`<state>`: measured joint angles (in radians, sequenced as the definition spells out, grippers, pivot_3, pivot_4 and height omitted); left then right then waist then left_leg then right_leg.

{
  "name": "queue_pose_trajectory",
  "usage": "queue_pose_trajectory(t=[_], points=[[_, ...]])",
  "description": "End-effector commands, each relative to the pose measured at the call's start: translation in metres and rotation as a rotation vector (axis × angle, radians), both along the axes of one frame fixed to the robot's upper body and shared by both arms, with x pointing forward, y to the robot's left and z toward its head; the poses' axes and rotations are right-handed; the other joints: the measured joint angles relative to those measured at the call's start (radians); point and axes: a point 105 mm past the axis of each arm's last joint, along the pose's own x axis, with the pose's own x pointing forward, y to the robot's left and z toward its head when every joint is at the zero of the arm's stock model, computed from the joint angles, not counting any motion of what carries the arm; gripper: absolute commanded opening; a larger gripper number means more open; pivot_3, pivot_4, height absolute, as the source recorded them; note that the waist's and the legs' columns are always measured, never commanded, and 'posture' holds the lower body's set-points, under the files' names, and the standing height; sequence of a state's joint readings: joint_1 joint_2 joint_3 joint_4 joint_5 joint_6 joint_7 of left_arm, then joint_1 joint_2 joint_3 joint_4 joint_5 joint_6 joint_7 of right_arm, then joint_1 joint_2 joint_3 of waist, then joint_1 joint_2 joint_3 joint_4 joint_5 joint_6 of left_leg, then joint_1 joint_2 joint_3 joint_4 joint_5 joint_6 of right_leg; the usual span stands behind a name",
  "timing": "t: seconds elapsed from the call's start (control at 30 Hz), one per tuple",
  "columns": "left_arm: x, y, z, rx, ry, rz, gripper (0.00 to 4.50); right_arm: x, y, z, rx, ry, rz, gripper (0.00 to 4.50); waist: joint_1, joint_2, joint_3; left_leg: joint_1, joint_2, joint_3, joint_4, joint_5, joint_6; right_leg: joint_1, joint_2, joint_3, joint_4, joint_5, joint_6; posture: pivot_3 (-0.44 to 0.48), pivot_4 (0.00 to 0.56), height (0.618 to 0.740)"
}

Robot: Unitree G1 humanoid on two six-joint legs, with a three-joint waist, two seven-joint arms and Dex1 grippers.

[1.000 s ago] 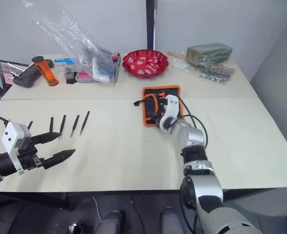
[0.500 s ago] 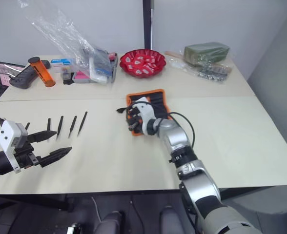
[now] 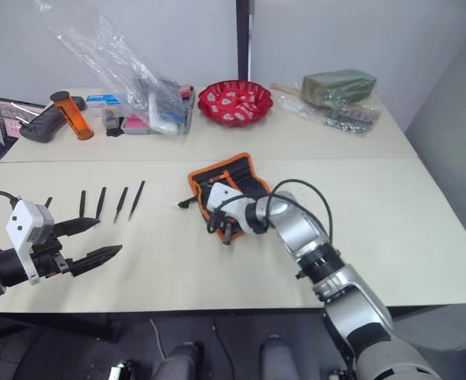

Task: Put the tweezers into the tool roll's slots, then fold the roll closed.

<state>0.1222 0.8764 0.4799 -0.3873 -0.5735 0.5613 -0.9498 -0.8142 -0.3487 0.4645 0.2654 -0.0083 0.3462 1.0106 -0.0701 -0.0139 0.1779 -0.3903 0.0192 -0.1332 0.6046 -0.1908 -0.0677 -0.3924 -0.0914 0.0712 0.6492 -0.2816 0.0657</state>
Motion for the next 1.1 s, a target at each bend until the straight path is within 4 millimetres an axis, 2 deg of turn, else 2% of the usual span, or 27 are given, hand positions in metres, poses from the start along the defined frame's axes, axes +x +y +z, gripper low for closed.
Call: queue_pose_trajectory(t=[0.03, 0.13, 0.3, 0.43, 0.53, 0.7, 0.8, 0.87, 1.0, 1.1], points=[[0.002, -0.011, 0.011, 0.014, -0.035, -0.058, 4.5, -0.01, -0.003, 0.01, -0.057, -0.065, 0.095, 0.03, 0.002, 0.0, 0.0, 0.0, 0.0, 0.0, 0.0, 0.0, 0.0, 0.0, 0.0, 0.0, 0.0, 0.0, 0.0, 0.0, 0.15, 0.74], [0.002, -0.02, 0.015, -0.007, -0.034, -0.096, 4.5, -0.013, -0.013, 0.007, -0.099, -0.065, 0.106, 0.03, 0.003, 0.0, 0.0, 0.0, 0.0, 0.0, 0.001, 0.0, 0.0, 0.0, 0.0, 0.0, 0.0, 0.0, 0.0, 0.0, 0.15, 0.74], [0.004, -0.039, 0.02, -0.002, -0.049, -0.21, 4.5, -0.018, -0.039, 0.017, -0.084, -0.037, 0.079, 0.03, 0.009, -0.001, 0.0, -0.001, 0.0, 0.0, 0.002, 0.0, 0.0, 0.001, -0.001, 0.0, -0.001, 0.0, 0.0, 0.0, 0.15, 0.74], [0.011, -0.047, 0.019, 0.012, -0.048, -0.262, 4.5, -0.019, -0.044, 0.02, -0.059, -0.039, 0.051, 0.03, 0.009, -0.001, 0.0, -0.001, 0.0, 0.0, 0.002, 0.0, 0.0, 0.001, 0.0, 0.0, 0.0, 0.0, 0.0, 0.0, 0.15, 0.74], [0.029, -0.062, 0.008, 0.074, -0.056, -0.361, 4.5, -0.019, -0.045, 0.016, -0.059, -0.066, 0.031, 0.03, 0.009, -0.001, 0.0, 0.0, 0.0, 0.0, 0.002, 0.0, 0.0, 0.001, 0.0, 0.0, 0.0, 0.0, 0.0, 0.0, 0.15, 0.74], [0.067, -0.085, 0.004, 0.197, -0.131, -0.49, 4.5, -0.017, -0.049, 0.01, -0.078, -0.071, -0.011, 0.03, 0.021, -0.001, 0.0, -0.001, -0.001, 0.0, 0.004, 0.0, 0.0, 0.002, 0.0, -0.001, -0.001, 0.0, 0.0, 0.0, 0.15, 0.74], [0.094, -0.088, -0.01, 0.414, -0.2, -0.545, 4.5, -0.016, -0.054, 0.007, -0.087, -0.053, -0.041, 0.03, 0.025, -0.001, 0.0, -0.002, -0.001, 0.0, 0.004, 0.0, 0.0, 0.002, 0.0, -0.001, -0.001, 0.0, 0.0, 0.0, 0.15, 0.74], [0.114, -0.096, -0.014, 0.486, -0.242, -0.588, 4.5, -0.016, -0.054, 0.006, -0.088, -0.049, -0.042, 0.03, 0.026, -0.002, 0.0, -0.002, -0.002, 0.0, 0.004, 0.0, 0.0, 0.002, 0.0, -0.001, -0.001, 0.0, 0.0, 0.0, 0.15, 0.74], [0.137, -0.114, -0.002, 0.519, -0.299, -0.652, 4.5, -0.019, -0.052, 0.007, -0.084, -0.049, -0.038, 0.03, 0.025, -0.002, 0.0, -0.005, -0.002, -0.001, 0.006, 0.0, 0.0, 0.0, -0.001, -0.002, -0.002, 0.0, 0.001, 0.0, 0.15, 0.74], [0.146, -0.123, 0.006, 0.544, -0.325, -0.688, 4.5, -0.02, -0.053, 0.007, -0.074, -0.043, -0.054, 0.03, 0.022, -0.002, 0.0, -0.009, -0.002, -0.001, 0.007, 0.0, 0.0, -0.004, -0.001, -0.002, -0.001, 0.0, 0.001, 0.0, 0.15, 0.74]])
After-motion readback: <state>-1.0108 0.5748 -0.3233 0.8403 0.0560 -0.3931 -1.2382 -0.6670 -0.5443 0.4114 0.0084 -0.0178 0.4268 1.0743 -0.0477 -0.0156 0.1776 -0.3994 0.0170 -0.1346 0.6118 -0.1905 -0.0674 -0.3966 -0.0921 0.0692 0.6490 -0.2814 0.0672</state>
